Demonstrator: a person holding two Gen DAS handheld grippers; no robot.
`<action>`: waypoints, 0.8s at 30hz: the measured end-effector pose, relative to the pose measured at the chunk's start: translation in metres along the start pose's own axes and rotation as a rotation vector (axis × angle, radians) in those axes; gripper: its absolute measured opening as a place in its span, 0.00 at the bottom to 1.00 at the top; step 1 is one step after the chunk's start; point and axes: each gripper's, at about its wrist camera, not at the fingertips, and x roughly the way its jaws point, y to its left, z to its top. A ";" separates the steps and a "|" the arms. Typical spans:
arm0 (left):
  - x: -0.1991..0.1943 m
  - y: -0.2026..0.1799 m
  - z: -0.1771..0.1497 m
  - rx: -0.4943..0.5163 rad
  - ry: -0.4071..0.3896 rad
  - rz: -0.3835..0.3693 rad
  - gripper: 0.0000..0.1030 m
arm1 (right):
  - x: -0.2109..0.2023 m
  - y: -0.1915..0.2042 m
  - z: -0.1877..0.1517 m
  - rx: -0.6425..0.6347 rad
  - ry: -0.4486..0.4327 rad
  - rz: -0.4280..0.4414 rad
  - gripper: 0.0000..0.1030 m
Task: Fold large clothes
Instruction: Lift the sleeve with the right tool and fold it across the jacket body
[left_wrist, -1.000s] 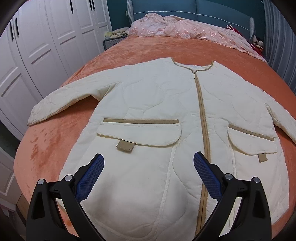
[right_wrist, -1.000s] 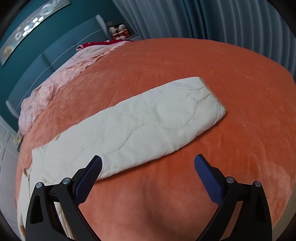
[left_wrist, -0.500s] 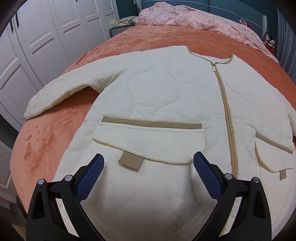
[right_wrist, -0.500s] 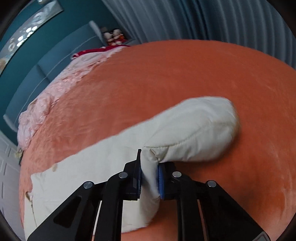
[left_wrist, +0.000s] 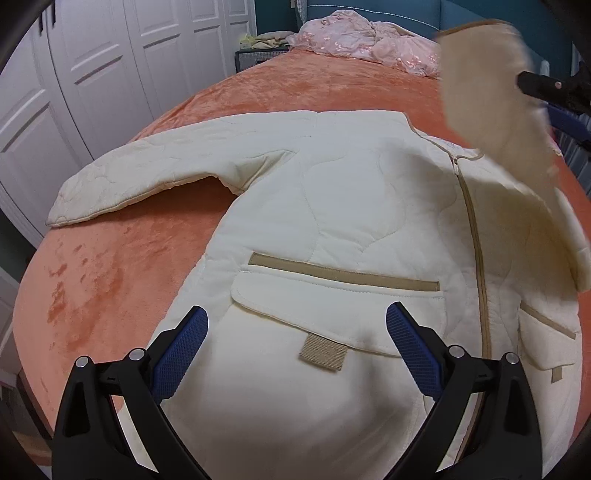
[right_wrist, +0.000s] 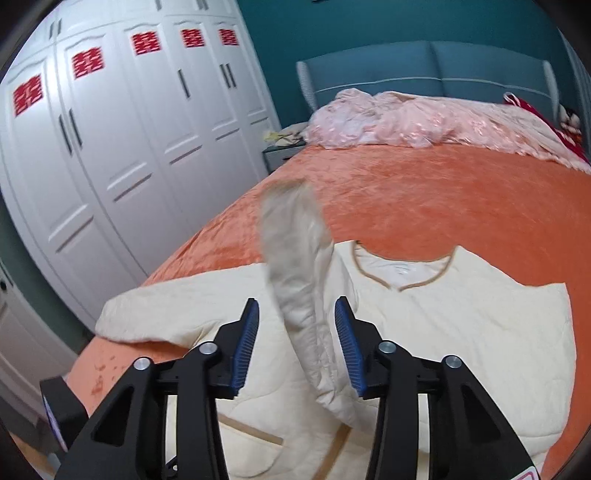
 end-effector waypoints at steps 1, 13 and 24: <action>0.000 0.005 0.004 -0.014 0.002 -0.024 0.92 | -0.002 0.010 -0.005 -0.021 -0.014 -0.004 0.58; 0.074 -0.021 0.065 -0.202 0.094 -0.352 0.94 | -0.059 -0.123 -0.102 0.438 0.072 -0.266 0.67; 0.084 -0.030 0.105 -0.213 0.014 -0.355 0.07 | -0.045 -0.219 -0.122 0.829 -0.002 -0.203 0.13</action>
